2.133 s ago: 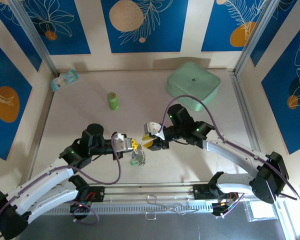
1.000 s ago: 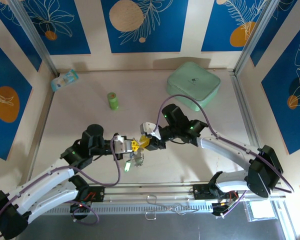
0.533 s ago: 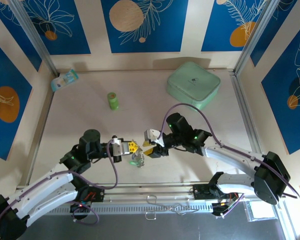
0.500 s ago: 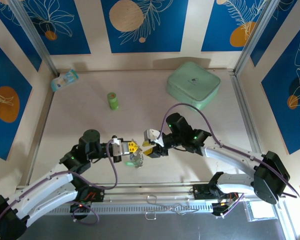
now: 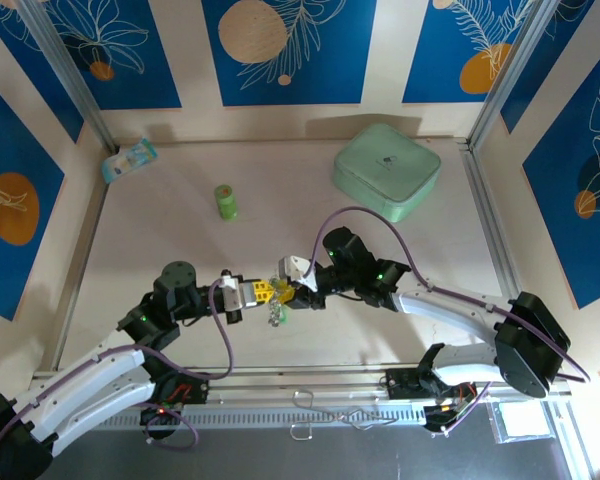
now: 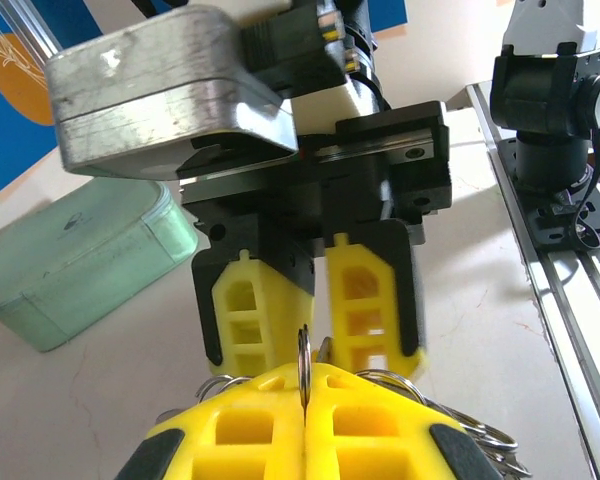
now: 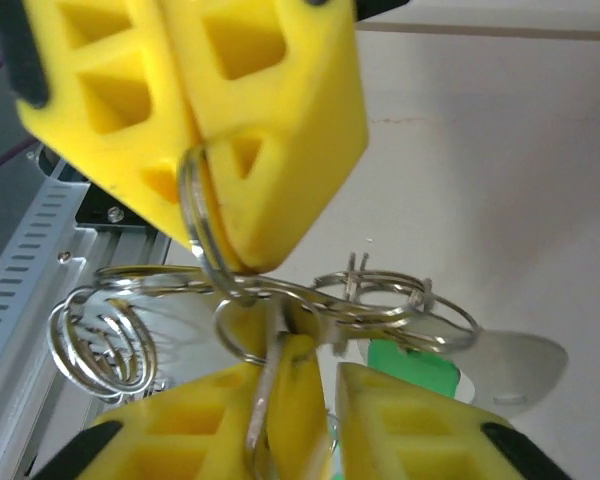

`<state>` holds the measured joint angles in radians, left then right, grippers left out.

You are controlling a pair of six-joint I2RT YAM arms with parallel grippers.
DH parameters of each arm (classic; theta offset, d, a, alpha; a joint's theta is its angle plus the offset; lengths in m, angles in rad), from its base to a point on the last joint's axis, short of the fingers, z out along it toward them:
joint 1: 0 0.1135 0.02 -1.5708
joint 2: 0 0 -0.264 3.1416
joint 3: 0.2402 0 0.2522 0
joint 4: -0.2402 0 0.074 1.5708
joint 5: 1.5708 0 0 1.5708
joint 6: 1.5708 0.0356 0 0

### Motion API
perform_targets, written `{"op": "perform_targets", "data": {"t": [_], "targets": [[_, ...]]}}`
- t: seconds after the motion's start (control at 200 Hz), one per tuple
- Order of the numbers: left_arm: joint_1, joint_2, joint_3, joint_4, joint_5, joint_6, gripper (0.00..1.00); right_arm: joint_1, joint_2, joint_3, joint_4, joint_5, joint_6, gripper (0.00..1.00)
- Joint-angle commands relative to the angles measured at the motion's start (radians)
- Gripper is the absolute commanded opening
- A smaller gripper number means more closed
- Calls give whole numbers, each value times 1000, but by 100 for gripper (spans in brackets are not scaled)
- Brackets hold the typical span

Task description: Put the keys on the keyring

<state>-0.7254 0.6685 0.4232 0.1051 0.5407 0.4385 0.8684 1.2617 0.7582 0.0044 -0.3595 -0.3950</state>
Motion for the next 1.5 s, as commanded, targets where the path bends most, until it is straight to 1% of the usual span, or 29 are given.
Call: {"op": "perform_targets", "data": {"t": [0.0,0.205,0.32,0.405,0.57,0.74,0.805,0.845,0.885,0.95,1.005,1.06,1.15,1.185,1.29,1.41,1.45,1.495], "targets": [[-6,-19,7,34,1,2,0,-1,-14,2,4,29,-9,18],[-6,-10,33,-38,-24,31,0,0,-65,36,-74,55,-38,0],[-6,-6,35,-39,-33,35,0,22,-78,76,-128,108,-64,0],[-6,4,44,-64,-48,47,0,37,-95,91,-130,145,-74,0],[-6,18,50,-84,-113,54,0,63,-140,111,-155,199,-102,0],[-6,46,63,-92,-167,49,0,109,-140,146,-212,292,-144,0],[-7,47,62,-86,-184,30,32,112,-133,158,-216,323,-144,0],[-6,39,56,-79,-192,15,47,112,-126,167,-220,348,-143,0],[-6,20,49,-69,-211,-2,58,112,-116,181,-228,376,-146,0],[-6,-33,52,-80,-261,-41,69,112,-92,233,-294,410,-170,0],[-6,-92,55,-105,-341,-59,74,110,-66,274,-339,425,-185,0],[-6,-155,51,-112,-484,-107,79,111,-43,304,-355,415,-191,0],[-6,-267,33,-90,-729,-208,81,123,5,341,-343,384,-185,0],[-6,-308,22,-73,-806,-240,83,133,29,360,-335,375,-184,0],[-6,-400,16,-40,-1007,-277,83,185,129,443,-297,333,-176,0],[-6,-431,36,-22,-1263,-295,82,217,249,529,-201,255,-110,0],[-6,-432,41,-19,-1327,-295,82,222,282,547,-162,241,-80,0],[-5,-431,46,-18,-1375,-291,82,221,324,563,-114,225,-41,0]]}}
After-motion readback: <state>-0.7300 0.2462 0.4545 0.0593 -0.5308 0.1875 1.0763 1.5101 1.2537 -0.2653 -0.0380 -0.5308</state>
